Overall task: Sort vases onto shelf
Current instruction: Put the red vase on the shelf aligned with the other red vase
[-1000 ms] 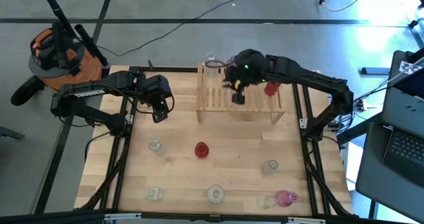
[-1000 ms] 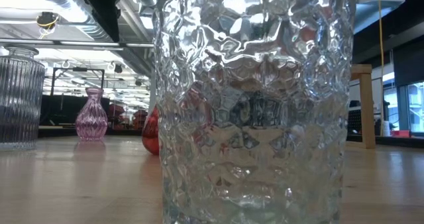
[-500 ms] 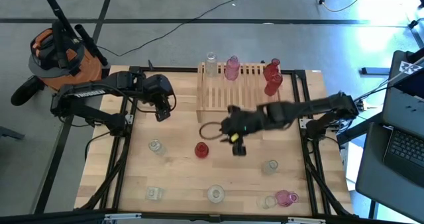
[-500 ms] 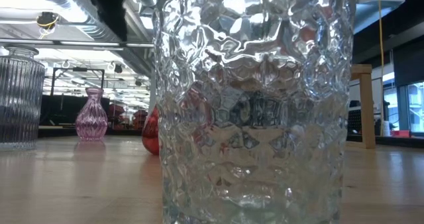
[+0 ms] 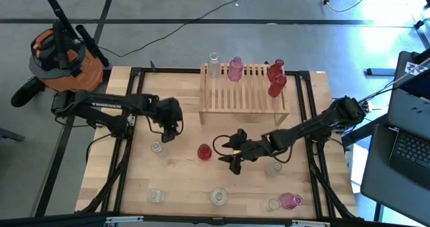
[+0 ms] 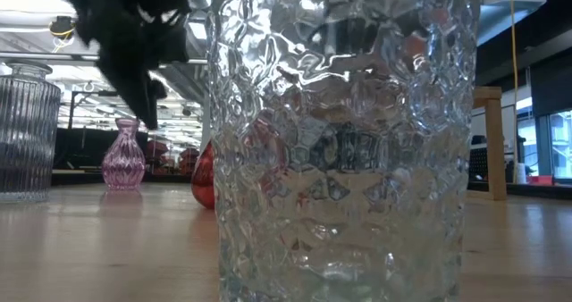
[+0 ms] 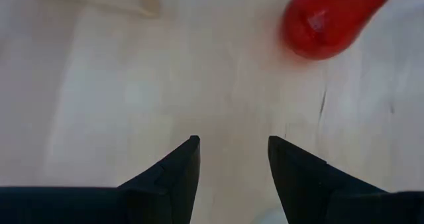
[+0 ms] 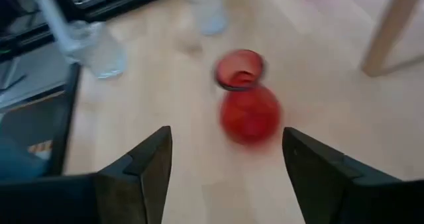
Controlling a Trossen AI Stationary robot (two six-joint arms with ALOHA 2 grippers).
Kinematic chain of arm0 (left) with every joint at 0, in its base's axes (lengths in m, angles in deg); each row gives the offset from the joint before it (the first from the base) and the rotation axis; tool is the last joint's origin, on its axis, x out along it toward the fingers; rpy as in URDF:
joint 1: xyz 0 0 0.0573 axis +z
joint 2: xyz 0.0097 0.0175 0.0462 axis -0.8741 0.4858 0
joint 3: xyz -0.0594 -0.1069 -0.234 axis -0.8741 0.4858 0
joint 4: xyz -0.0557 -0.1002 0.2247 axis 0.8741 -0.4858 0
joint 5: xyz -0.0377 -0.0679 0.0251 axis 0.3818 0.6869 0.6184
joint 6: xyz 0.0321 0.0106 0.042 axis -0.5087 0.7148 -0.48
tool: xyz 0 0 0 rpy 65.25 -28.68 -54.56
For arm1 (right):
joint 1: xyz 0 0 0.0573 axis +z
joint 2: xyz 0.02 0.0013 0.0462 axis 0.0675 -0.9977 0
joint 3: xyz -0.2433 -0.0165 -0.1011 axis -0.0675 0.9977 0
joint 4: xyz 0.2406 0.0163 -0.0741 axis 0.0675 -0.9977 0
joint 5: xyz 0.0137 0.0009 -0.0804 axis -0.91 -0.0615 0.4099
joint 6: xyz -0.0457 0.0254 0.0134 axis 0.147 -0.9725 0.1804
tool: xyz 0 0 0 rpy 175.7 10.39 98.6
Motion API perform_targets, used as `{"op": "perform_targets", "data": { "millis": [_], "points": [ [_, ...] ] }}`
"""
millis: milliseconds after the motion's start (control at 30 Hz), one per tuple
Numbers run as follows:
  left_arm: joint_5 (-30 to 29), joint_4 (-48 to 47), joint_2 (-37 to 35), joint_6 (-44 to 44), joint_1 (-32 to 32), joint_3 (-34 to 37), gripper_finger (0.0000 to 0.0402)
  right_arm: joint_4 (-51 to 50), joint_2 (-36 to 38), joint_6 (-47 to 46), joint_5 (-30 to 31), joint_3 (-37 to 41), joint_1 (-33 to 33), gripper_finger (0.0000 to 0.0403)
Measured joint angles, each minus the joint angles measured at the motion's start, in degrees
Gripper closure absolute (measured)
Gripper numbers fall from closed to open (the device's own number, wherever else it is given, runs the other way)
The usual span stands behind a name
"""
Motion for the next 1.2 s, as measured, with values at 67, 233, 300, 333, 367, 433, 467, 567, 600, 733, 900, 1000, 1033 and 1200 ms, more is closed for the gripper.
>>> {"op": "perform_targets", "data": {
  "millis": [67, 233, 300, 333, 367, 433, 467, 567, 600, 733, 900, 1000, 1033, 1200],
  "points": [
    [-0.02, 6.42, 0.0, 0.49, -1.63, 4.02, 0.0231, -0.24, -0.48, 0.05, 1.32, 1.06, -0.04, 0.0176],
    [-0.5, 21.09, 0.02, 0.88, -5.5, 10.62, 0.0231, 1.11, -3.12, 0.43, 2.79, 1.15, -0.86, 0.0179],
    [-0.61, 24.85, 0.0, 0.73, -6.51, 11.89, 0.0231, 2.3, -4.88, 0.47, 2.79, 1.28, -1.07, 0.018],
    [-0.61, 26.48, 0.01, 0.57, -6.79, 12.19, 0.0231, 3.99, -5.83, 0.49, 2.79, 1.28, -1.44, 0.018],
    [-0.54, 27.02, 0.02, 0.51, -6.92, 12.34, 0.0231, 5.51, -6.72, 0.48, 2.65, 1.27, -1.63, 0.018],
    [0.99, 27.33, 0.63, 0.51, -6.73, 12.36, 0.0231, 9.07, -8.2, 0.83, 2.33, 1.26, -2.27, 0.018],
    [2.24, 27.57, 1.46, 0.53, -6.49, 12.36, 0.0231, 11.05, -9.17, 1.25, 2.29, 1.17, -2.48, 0.018],
    [6.84, 28.47, 4.66, 0.76, -5.8, 12.4, 0.0231, 13.71, -11.38, 2.18, 1.78, 1.26, -3.63, 0.018],
    [8.58, 29.15, 5.9, 0.89, -5.73, 12.4, 0.0231, 14.84, -12.08, 2.28, 1.1, 1.01, -4.16, 0.018],
    [13.14, 33.07, 11.29, 0.69, -5.94, 11.98, 0.024, 16.33, -14.15, 6.95, -2.74, -1.14, -5.59, 0.018],
    [14.19, 43.12, 15.8, 0.79, -7.7, 11.64, 0.0257, 16.12, -16.62, 11.34, -5.34, -4.99, -7.2, 0.018],
    [13.5, 46.74, 17.31, 1.16, -8.15, 11.66, 0.0266, 16.19, -17.81, 14.18, -5.8, -7.13, -7.61, 0.018],
    [13.24, 48.65, 17.72, 1.39, -8.28, 11.66, 0.0268, 16.29, -18.06, 14.97, -5.88, -7.62, -7.65, 0.018],
    [12.92, 54.98, 19.29, 2.12, -8.28, 11.51, 0.0275, 15.65, -19.48, 17.26, -7.79, -9.36, -8.03, 0.018]
  ]
}}
